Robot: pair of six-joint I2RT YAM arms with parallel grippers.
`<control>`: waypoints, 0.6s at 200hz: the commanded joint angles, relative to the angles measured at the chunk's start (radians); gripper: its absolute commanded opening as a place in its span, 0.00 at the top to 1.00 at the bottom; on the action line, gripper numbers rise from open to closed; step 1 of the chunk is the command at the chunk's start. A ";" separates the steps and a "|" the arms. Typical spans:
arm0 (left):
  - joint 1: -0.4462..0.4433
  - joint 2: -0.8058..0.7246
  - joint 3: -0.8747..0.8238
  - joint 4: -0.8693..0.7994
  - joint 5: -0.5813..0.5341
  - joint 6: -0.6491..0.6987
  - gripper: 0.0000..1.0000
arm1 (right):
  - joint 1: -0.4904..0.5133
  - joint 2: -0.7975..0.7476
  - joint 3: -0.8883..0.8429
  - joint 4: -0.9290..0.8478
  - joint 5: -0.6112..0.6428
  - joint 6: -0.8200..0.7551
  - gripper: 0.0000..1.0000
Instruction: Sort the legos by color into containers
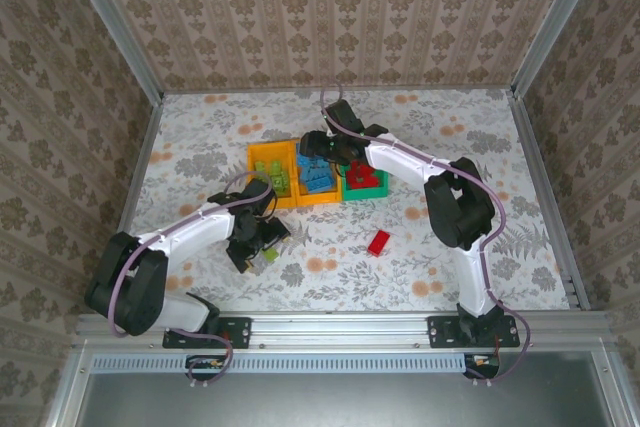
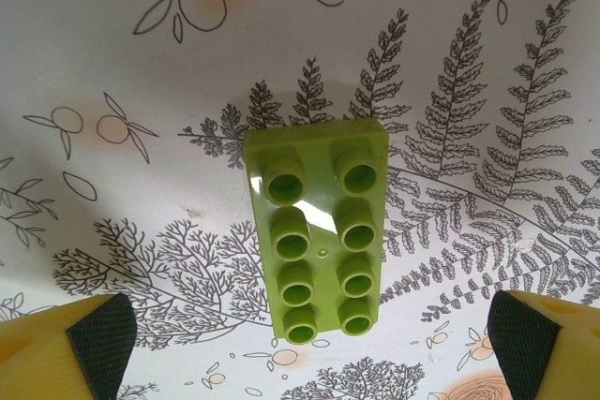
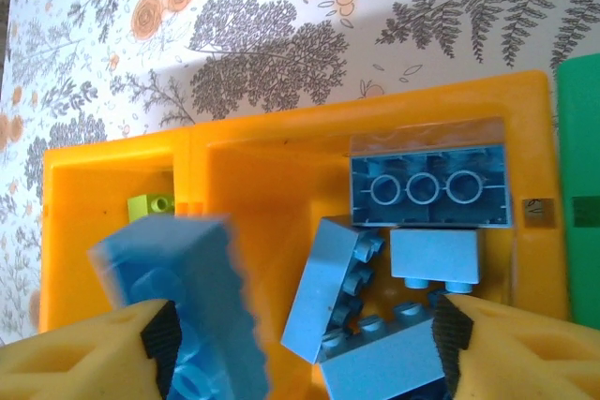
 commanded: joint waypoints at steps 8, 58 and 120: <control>-0.001 -0.003 -0.007 0.003 -0.006 -0.042 0.00 | -0.008 -0.028 -0.010 -0.050 0.023 -0.017 0.23; 0.005 -0.015 -0.005 -0.004 -0.020 -0.033 0.00 | -0.008 -0.068 -0.050 -0.033 0.017 -0.015 0.18; 0.024 -0.057 -0.047 0.015 -0.020 -0.052 0.00 | -0.008 -0.101 -0.064 -0.015 0.003 -0.010 0.15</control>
